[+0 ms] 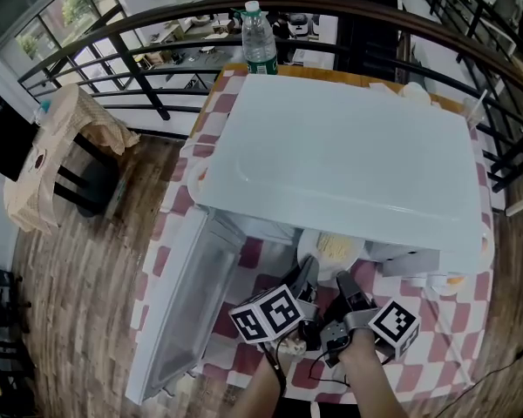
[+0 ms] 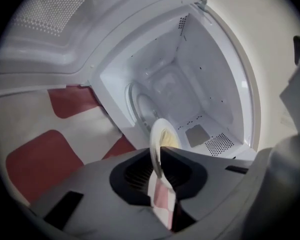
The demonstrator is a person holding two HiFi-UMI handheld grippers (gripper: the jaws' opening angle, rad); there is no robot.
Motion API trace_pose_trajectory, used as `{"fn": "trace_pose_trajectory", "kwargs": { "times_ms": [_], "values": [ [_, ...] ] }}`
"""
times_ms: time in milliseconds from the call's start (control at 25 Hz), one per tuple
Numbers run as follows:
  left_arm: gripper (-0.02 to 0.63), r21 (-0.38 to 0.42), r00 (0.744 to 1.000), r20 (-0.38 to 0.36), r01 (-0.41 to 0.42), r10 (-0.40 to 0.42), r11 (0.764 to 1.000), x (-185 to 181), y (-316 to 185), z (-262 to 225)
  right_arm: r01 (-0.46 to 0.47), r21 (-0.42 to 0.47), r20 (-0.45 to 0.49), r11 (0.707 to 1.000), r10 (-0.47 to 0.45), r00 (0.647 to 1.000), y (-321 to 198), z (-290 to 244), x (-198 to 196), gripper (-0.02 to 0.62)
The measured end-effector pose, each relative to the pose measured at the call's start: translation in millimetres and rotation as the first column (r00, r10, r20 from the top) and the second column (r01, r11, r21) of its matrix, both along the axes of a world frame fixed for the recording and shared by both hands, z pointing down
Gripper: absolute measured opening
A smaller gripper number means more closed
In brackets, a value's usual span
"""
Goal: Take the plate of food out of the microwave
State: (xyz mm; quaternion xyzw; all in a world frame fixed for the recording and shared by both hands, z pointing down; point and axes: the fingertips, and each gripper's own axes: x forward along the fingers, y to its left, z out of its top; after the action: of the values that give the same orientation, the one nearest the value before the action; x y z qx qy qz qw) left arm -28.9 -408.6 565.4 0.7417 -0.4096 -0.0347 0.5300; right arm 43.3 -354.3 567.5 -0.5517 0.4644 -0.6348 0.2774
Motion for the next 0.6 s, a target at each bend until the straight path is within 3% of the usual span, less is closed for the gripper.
{"fn": "trace_pose_trajectory", "kwargs": {
  "times_ms": [120,320,600],
  "values": [
    [0.051,-0.010,0.999,-0.036,0.014,-0.015,1.000,-1,3,0,0.001,0.007,-0.003,1.000,-0.001,1.000,2,0,0,0.015],
    [0.055,0.051,1.000,0.015,0.006,-0.006,0.999,-8,11,-9,0.023,0.037,-0.039,0.999,-0.021,0.999,6,-6,-9,0.017],
    [0.057,0.031,0.998,-0.049,0.053,-0.051,0.998,-28,32,-23,0.065,0.034,-0.073,0.997,-0.062,0.995,27,-21,-23,0.015]
  ]
}}
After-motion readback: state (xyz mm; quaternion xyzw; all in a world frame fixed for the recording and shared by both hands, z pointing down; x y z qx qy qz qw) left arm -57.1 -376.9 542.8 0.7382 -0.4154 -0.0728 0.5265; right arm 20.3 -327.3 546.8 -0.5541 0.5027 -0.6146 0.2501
